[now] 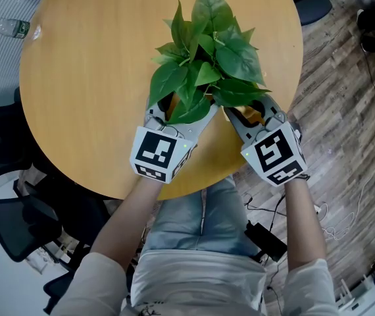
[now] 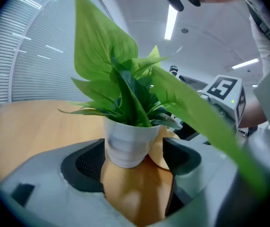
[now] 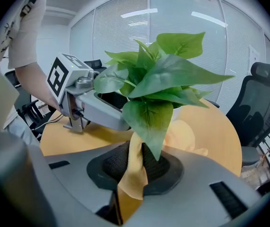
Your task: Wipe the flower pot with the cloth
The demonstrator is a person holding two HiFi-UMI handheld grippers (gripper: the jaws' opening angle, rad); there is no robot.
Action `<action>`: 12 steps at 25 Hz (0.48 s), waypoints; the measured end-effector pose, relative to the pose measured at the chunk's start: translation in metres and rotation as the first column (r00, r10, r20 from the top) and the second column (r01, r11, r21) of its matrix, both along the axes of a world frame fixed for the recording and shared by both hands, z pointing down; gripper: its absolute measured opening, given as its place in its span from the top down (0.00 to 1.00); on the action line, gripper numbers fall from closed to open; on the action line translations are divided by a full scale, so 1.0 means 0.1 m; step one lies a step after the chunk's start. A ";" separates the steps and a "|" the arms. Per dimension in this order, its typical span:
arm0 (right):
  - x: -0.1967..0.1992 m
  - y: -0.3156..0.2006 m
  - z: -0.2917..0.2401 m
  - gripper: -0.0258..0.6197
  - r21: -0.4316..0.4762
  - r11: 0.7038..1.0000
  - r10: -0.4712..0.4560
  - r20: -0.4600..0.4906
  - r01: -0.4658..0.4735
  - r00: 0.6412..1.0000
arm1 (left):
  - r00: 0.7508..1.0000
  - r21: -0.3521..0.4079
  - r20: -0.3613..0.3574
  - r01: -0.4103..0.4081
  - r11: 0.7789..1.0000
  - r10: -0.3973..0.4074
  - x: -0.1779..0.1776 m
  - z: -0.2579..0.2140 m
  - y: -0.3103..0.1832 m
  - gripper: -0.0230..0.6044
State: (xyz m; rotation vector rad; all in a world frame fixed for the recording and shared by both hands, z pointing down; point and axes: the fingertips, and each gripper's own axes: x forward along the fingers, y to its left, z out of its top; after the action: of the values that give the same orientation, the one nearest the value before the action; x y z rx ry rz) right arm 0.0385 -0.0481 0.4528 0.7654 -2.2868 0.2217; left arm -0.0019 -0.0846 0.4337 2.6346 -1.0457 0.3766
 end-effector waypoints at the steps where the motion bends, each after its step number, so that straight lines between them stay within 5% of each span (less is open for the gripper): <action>1: 0.00 0.01 0.01 0.86 -0.001 1.000 -0.001 0.001 0.001 1.000 | 1.000 0.005 -0.004 -0.023 1.000 0.023 -0.03 0.01 0.02 0.36; 6: -0.01 0.04 0.02 0.86 -0.006 1.000 -0.025 -0.005 0.025 1.000 | 0.985 0.043 -0.021 -0.169 0.985 0.170 -0.15 0.02 0.04 0.34; 12: 0.03 0.00 0.04 0.86 -0.013 0.999 -0.034 -0.006 0.034 0.999 | 0.927 0.080 -0.033 -0.370 0.926 0.373 -0.16 0.00 0.04 0.30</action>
State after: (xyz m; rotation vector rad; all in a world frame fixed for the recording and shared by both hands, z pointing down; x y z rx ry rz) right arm 0.0411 -0.0477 0.4572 0.7193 -2.2882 0.2179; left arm -0.0175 -0.0806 0.4340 2.8911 -0.5471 0.3567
